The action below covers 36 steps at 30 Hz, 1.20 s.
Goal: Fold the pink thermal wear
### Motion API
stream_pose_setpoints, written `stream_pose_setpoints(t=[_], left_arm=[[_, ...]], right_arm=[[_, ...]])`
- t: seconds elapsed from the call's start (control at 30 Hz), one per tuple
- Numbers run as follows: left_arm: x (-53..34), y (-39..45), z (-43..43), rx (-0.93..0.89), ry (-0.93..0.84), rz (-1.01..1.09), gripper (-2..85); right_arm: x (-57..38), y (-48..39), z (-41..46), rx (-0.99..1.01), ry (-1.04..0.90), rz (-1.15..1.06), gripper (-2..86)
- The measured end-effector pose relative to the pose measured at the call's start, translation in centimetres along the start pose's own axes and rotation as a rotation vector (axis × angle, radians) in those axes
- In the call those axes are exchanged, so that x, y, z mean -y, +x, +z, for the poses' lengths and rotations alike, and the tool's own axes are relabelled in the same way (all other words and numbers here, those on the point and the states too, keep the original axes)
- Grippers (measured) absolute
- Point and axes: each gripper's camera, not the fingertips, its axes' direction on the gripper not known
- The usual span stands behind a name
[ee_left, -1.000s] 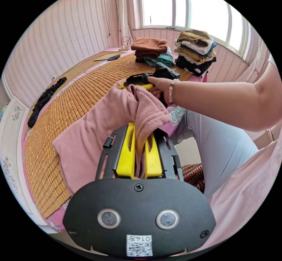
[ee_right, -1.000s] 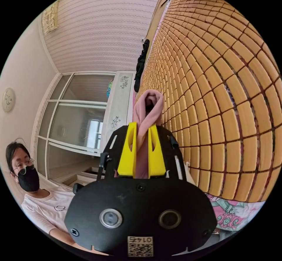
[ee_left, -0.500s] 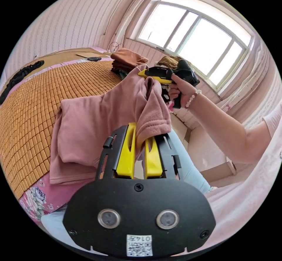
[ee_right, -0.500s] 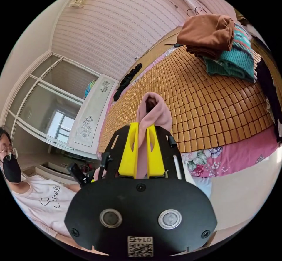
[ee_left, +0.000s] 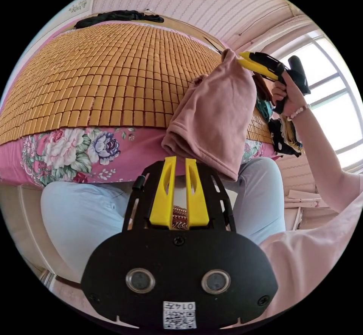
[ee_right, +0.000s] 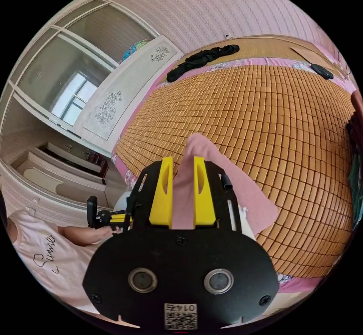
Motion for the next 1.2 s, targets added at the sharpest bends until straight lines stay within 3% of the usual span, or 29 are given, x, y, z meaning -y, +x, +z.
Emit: stream_pose_setpoints(t=[0.13,0.3,0.4,0.53,0.67,0.8,1.07,1.2], left_arm=[[0.4,-2.3,-0.7,-0.081,0.077,-0.068,7.7],[3.3,-2.8,0.6,-0.094,0.157,-0.087,11.3],[5.3,-3.1,2.9,-0.117,0.085,-0.091,11.1],[6.1,-2.9,4.1,-0.111,0.033,-0.059,11.2],[6.3,-3.1,4.3,-0.075,0.034,-0.06,11.5],[6.3,-3.4,6.0,-0.097,0.001,-0.1,12.4],[6.4,-1.1,7.9,-0.076,0.007,-0.064,7.0],[5.6,1.5,6.0,-0.068,0.079,0.042,5.3]], right_arm=[[4.3,-0.3,-0.8,-0.239,-0.132,-0.1,12.5],[8.2,0.2,1.2,-0.163,-0.294,-0.114,8.9],[10.6,-0.7,3.1,-0.222,-0.332,-0.159,8.9],[13.0,-0.2,7.9,-0.402,-0.51,-0.22,15.7],[14.8,2.0,9.9,-0.276,-0.612,-0.195,15.4],[15.0,5.4,11.6,-0.022,-0.754,-0.106,12.5],[11.7,4.6,8.0,-0.029,-0.693,-0.23,8.3],[6.6,2.7,-0.4,-0.034,-0.414,-0.332,7.7]])
